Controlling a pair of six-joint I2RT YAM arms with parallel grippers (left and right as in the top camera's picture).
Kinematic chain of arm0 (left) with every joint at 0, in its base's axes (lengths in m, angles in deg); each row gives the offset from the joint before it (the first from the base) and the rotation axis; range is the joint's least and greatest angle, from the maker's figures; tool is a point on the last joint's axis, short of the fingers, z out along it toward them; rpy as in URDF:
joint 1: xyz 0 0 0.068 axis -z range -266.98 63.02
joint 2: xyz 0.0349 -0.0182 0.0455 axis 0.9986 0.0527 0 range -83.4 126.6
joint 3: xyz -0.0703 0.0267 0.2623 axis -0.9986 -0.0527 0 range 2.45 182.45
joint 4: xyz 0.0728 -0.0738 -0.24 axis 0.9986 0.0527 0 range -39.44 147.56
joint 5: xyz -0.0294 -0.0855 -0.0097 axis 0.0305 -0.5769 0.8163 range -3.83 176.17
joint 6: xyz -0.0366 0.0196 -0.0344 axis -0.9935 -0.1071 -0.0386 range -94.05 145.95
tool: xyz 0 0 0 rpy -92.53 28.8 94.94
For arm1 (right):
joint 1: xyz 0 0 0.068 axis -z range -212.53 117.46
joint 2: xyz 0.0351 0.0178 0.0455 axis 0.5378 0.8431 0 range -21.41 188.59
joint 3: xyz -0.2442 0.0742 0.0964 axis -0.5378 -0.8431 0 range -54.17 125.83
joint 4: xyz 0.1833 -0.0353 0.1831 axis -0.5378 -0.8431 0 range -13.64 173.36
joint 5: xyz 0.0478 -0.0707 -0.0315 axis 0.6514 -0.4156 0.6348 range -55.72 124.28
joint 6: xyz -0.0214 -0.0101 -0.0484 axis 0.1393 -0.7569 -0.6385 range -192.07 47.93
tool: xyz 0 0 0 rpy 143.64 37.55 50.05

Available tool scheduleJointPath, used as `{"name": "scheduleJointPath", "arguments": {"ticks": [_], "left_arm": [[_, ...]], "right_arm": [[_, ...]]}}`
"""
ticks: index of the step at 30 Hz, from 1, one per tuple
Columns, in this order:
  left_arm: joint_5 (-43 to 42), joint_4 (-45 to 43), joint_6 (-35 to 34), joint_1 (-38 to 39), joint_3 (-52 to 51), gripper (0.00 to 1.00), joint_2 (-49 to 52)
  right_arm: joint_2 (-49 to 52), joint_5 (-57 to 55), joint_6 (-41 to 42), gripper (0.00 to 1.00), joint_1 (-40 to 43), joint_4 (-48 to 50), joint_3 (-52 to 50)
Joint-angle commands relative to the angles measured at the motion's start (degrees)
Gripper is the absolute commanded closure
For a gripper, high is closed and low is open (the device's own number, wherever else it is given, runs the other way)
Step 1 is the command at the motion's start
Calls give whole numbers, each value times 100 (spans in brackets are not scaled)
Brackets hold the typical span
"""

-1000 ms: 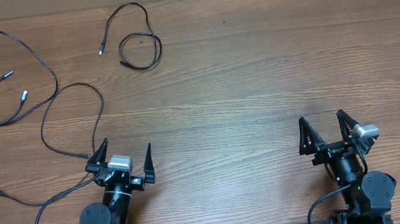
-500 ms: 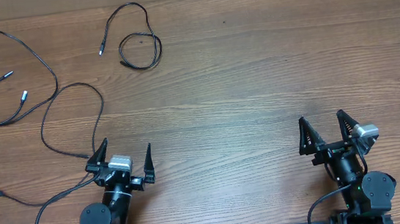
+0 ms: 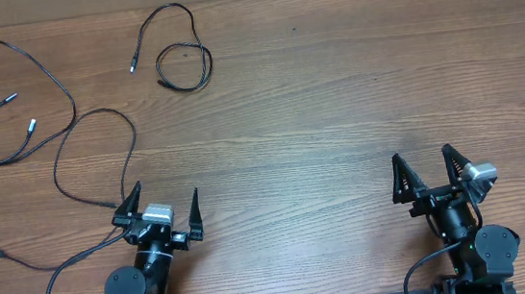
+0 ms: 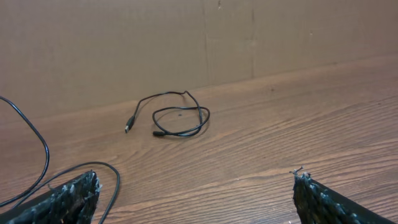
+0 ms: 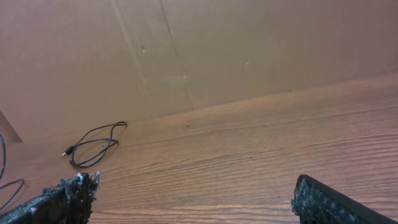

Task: Untangle cables

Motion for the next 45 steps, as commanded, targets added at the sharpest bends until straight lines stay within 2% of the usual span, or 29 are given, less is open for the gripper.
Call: {"name": "scheduleJointPath", "arguments": {"ticks": [1,6,9,14,45], "left_arm": [[76,-2,68,33,-44,1,-52],[140,-11,68,31,-44,1,-52],[619,55,46,33,-44,1,-52],[1130,35,-616,33,-44,1,-48],[1119,31,-706,33,-44,1,-48]], "right_arm": [[-46,26,-116,0,13,33,-63],[-46,26,-116,0,13,33,-63],[-46,26,-116,0,13,33,-63],[-46,26,-116,0,13,35,-63],[-46,26,-116,0,13,35,-63]]}}
